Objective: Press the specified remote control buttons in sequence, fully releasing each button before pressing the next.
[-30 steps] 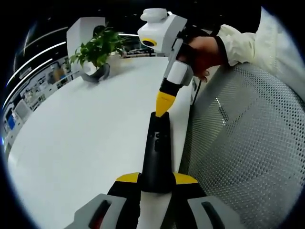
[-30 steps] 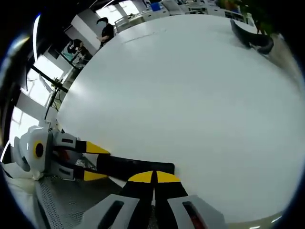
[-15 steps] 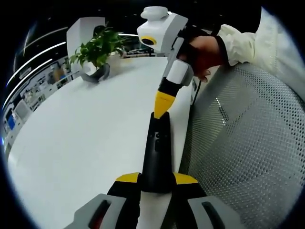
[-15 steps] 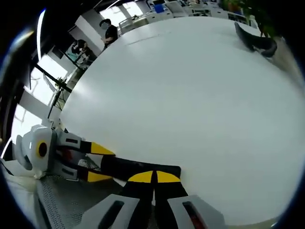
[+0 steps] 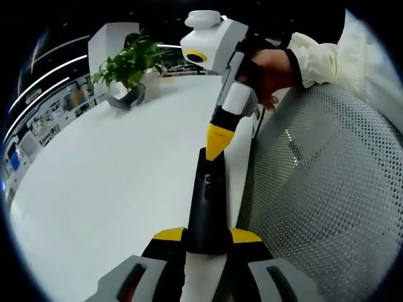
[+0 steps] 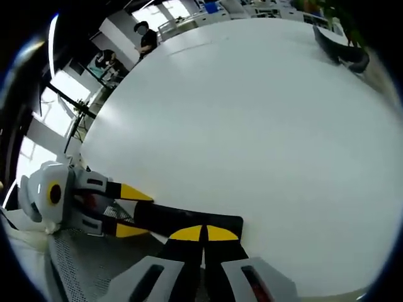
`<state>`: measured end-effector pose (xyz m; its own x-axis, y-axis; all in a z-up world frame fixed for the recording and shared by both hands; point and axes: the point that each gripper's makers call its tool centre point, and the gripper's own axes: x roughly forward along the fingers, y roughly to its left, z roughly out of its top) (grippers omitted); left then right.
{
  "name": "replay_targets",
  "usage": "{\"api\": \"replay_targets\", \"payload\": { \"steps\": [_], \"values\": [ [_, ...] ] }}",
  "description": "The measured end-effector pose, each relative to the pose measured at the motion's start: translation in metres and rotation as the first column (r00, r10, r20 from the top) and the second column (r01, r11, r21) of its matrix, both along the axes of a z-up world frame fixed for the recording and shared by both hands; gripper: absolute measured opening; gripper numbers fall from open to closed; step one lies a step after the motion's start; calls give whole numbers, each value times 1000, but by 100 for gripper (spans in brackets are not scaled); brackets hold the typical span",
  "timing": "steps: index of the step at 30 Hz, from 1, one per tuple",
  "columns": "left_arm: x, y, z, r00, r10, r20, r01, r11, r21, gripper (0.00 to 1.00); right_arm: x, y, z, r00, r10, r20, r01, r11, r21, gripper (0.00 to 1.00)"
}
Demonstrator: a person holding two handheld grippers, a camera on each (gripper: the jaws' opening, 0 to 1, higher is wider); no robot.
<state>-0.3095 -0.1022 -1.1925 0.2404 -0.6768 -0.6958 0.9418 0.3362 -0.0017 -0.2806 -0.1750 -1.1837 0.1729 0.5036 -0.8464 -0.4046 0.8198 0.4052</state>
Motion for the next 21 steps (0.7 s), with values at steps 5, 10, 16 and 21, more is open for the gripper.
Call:
{"api": "replay_targets", "payload": {
  "steps": [5,10,16,21],
  "values": [
    [0,0,0,1000,0,0,0,1000,-2,24,1,-1,0,1000,-11,-9,12,1000,7,0],
    [0,0,0,1000,0,0,0,1000,-2,24,2,-2,0,999,-41,-28,41,999,23,0],
    [0,0,0,1000,-1,1,1,1000,-3,24,1,-1,0,997,-65,-45,67,997,39,0],
    [0,0,0,1000,0,0,0,1000,-2,24,2,-1,0,997,-67,-46,69,997,43,0]
  ]
}}
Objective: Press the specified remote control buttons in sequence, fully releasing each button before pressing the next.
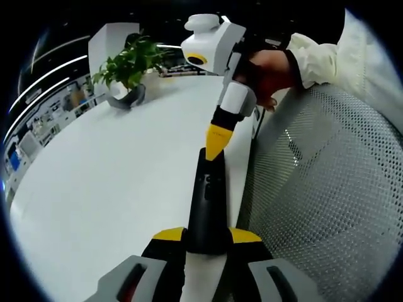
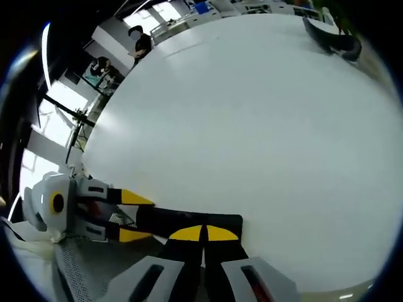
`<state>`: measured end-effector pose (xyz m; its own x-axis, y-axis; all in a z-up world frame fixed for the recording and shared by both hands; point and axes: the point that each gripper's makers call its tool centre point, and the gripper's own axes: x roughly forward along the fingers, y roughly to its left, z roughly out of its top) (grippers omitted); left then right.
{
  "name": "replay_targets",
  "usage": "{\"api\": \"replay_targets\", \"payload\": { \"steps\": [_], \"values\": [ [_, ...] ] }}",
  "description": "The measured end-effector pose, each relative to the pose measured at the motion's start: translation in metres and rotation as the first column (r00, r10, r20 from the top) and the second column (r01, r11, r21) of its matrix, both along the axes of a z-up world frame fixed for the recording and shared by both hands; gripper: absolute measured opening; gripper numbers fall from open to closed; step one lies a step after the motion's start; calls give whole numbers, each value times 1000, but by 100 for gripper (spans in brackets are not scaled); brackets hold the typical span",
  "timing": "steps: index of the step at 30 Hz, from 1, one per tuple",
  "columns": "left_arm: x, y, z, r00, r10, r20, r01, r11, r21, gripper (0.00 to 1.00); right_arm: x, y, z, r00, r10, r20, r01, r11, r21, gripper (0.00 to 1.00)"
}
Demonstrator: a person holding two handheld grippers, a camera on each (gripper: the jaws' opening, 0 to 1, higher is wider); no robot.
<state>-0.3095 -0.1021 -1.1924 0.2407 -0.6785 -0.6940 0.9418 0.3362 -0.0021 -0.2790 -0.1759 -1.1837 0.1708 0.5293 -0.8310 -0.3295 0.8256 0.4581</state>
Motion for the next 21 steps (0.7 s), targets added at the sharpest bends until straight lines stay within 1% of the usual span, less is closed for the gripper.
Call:
{"api": "replay_targets", "payload": {
  "steps": [3,5,7,9,11,15,18,20,21],
  "values": [
    [0,0,0,1000,-1,0,1,1000,2,24,0,1,0,1000,4,-2,-4,1000,-3,0],
    [0,0,0,1000,-2,0,2,1000,1,24,-1,1,1,999,37,21,-37,999,-28,0],
    [0,0,0,1000,-1,0,1,1000,2,24,-1,2,1,998,52,32,-51,998,-40,0],
    [0,0,0,1000,-2,-1,2,1000,3,24,0,1,0,998,47,34,-46,998,-37,0],
    [0,0,0,1000,-2,0,2,1000,2,24,1,0,1,999,25,25,-25,999,-23,0],
    [-3,-3,0,1000,-18,2,18,1000,-1,24,6,2,6,999,8,50,-8,1000,7,0],
    [-2,-3,0,1000,-18,2,18,1000,-2,24,6,5,7,999,6,46,-8,1000,27,0],
    [-3,-3,0,1000,-18,2,18,1000,-3,24,4,7,5,999,17,41,-18,1000,19,0],
    [-3,-4,0,1000,-19,2,19,1000,-3,24,3,7,3,998,33,45,-32,999,-2,0]
  ]
}}
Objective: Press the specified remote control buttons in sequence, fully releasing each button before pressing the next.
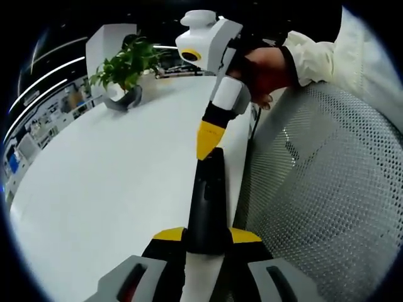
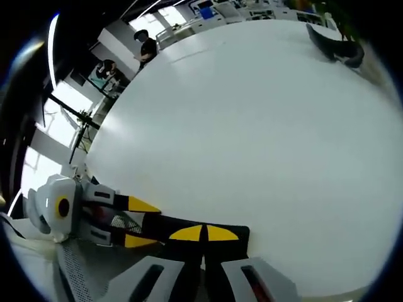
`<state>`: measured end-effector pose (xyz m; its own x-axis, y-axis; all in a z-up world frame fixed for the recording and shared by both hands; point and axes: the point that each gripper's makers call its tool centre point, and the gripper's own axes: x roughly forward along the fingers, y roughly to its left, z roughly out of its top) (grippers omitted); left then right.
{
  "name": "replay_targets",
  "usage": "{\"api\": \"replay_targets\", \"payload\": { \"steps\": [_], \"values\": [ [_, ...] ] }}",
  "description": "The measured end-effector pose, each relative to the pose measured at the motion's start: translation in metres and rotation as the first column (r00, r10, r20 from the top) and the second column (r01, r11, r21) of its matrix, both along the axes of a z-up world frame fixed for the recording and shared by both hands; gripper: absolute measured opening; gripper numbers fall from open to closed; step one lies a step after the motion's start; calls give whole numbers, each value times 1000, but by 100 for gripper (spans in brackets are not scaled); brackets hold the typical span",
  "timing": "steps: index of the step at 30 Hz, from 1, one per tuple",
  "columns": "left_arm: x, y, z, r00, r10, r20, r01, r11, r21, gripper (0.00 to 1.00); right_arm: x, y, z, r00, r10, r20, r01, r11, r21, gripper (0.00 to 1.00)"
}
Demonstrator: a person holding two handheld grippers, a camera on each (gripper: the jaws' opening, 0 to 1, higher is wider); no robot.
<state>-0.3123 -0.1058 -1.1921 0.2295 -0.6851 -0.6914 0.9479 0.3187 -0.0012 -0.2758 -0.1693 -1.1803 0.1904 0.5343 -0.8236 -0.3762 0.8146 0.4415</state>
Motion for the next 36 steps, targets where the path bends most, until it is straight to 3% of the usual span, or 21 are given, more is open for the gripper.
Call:
{"api": "replay_targets", "payload": {
  "steps": [2,6,10,36],
  "values": [
    [0,0,0,1000,0,0,0,1000,0,24,0,-1,-2,1000,27,13,-26,999,-34,0],
    [0,0,0,1000,-1,-2,1,1000,2,24,-1,4,-1,999,45,24,-44,999,-20,0],
    [0,0,0,1000,-1,-1,1,1000,2,24,-3,3,-5,997,72,30,-70,996,-54,0],
    [0,-1,0,1000,3,-2,-3,1000,-5,24,-2,2,-6,994,92,57,-87,993,-77,0]
  ]
}}
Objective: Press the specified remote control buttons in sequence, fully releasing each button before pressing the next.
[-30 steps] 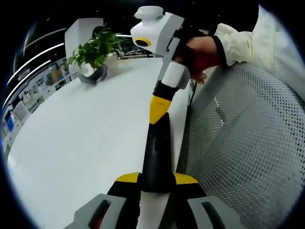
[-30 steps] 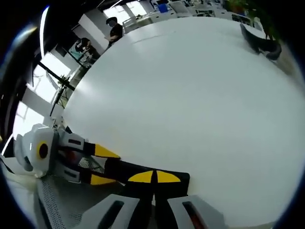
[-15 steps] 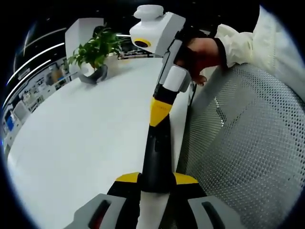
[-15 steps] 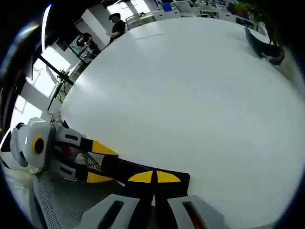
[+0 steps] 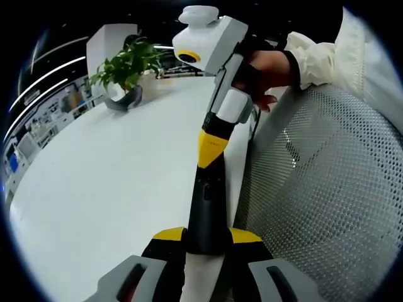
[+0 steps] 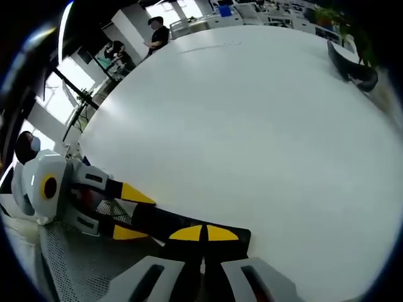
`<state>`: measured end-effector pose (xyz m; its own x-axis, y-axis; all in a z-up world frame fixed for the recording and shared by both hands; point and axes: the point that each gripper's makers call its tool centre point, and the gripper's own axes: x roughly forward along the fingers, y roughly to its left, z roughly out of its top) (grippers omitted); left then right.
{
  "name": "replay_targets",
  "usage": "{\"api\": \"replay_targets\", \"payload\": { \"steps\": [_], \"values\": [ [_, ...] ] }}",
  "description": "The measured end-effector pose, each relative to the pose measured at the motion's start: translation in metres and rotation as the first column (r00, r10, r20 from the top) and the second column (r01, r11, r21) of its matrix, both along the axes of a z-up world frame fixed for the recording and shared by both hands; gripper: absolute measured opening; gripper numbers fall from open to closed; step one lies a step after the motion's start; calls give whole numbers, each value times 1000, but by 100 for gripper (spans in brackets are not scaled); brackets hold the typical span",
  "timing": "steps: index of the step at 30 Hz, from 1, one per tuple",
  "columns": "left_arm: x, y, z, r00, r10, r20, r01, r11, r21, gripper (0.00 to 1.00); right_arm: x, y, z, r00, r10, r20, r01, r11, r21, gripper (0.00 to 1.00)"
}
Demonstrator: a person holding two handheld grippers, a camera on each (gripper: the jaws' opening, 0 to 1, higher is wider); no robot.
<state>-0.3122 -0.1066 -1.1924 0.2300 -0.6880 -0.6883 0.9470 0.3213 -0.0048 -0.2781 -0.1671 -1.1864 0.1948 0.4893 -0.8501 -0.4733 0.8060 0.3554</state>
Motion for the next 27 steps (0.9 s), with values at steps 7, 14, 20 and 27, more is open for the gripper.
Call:
{"api": "replay_targets", "payload": {
  "steps": [7,14,20,27],
  "values": [
    [0,0,0,1000,2,-1,-2,1000,-2,24,1,-2,0,998,-43,-39,44,998,40,0],
    [0,-1,0,1000,2,-1,-2,1000,-3,25,0,-1,2,997,-55,-54,57,998,38,0],
    [0,-1,0,1000,0,0,0,1000,-1,25,-4,-2,3,994,-60,-90,63,997,39,0],
    [0,0,0,1000,-1,-1,1,1000,-1,25,-9,5,8,990,-51,-130,62,994,86,0]
  ]
}}
